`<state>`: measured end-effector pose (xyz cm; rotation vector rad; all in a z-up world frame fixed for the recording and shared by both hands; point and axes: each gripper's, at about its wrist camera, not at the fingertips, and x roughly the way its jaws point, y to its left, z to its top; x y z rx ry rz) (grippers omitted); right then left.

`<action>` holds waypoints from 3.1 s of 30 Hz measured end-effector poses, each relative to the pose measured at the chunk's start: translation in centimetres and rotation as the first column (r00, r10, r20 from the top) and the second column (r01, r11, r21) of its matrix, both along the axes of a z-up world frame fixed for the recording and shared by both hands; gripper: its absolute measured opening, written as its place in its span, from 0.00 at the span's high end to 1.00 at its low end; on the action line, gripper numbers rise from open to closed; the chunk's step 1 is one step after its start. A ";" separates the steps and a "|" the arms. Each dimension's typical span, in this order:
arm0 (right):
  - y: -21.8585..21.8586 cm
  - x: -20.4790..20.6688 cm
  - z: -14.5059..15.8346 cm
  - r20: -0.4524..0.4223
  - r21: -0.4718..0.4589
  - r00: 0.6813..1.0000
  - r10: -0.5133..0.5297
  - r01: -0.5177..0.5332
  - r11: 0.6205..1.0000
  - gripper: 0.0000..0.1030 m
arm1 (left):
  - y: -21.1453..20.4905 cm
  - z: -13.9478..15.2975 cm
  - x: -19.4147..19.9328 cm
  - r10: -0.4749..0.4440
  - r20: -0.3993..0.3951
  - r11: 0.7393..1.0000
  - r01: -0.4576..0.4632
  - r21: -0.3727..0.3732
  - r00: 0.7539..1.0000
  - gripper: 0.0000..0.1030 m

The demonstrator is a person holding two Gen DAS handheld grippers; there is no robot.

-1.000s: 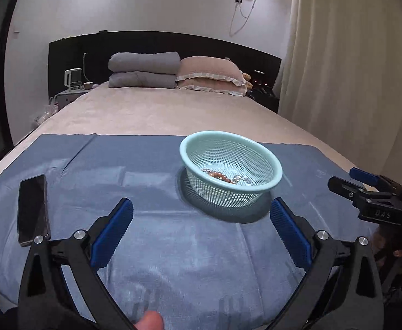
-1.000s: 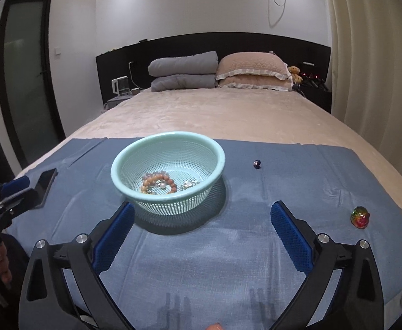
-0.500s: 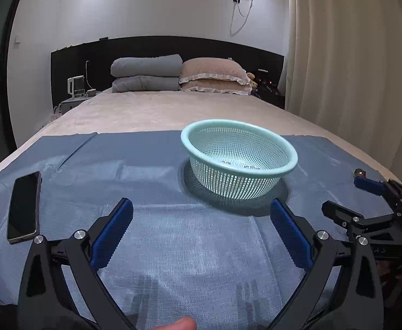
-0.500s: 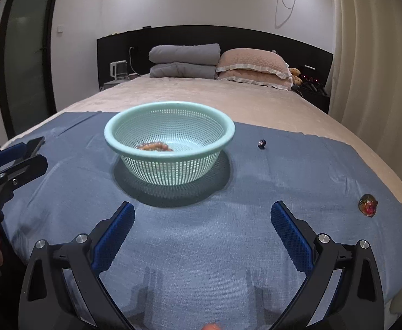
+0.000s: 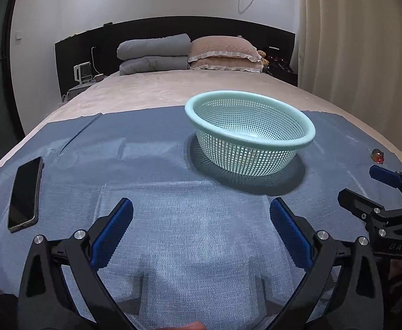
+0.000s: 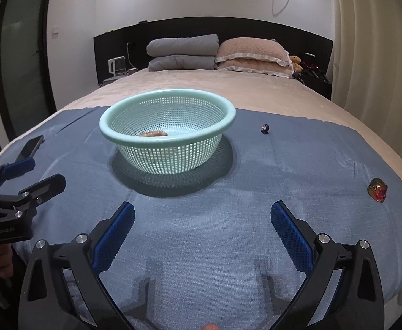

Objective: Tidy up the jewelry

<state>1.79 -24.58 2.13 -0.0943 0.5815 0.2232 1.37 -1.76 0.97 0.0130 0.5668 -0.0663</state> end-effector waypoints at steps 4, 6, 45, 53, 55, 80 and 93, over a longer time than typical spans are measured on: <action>0.2 -0.2 0.0 0.005 -0.016 1.000 0.003 -0.003 1.000 0.07 | 0.1 -0.1 0.2 -0.009 -0.013 1.000 0.009 -0.024 1.000 0.05; 0.2 -0.2 0.0 0.007 -0.017 1.000 0.000 0.000 1.000 0.07 | 0.1 -0.1 0.1 0.003 0.000 1.000 -0.003 -0.014 1.000 0.05; -0.3 0.0 -0.1 -0.010 -0.041 0.999 -0.037 0.036 0.998 0.07 | -1.1 -0.4 -0.2 -0.035 0.006 0.998 0.035 0.052 0.999 0.05; -0.1 0.0 -0.1 -0.005 -0.053 0.999 -0.034 0.034 0.998 0.07 | -1.0 -0.4 -0.2 -0.027 0.006 0.999 0.027 0.039 1.000 0.05; 0.0 0.0 -0.2 -0.006 -0.053 0.999 -0.032 0.032 0.998 0.07 | -1.0 -0.4 -0.1 -0.028 -0.005 0.999 0.028 0.036 1.000 0.05; 0.2 0.0 -0.4 -0.008 -0.070 1.000 -0.029 0.029 0.997 0.07 | -1.8 -0.7 -0.5 -0.059 -0.022 0.997 0.061 0.057 0.998 0.05; 0.3 0.1 -0.4 -0.006 -0.079 1.000 -0.031 0.030 0.996 0.07 | -2.1 -0.8 -0.3 -0.048 -0.034 0.996 0.051 0.069 0.998 0.05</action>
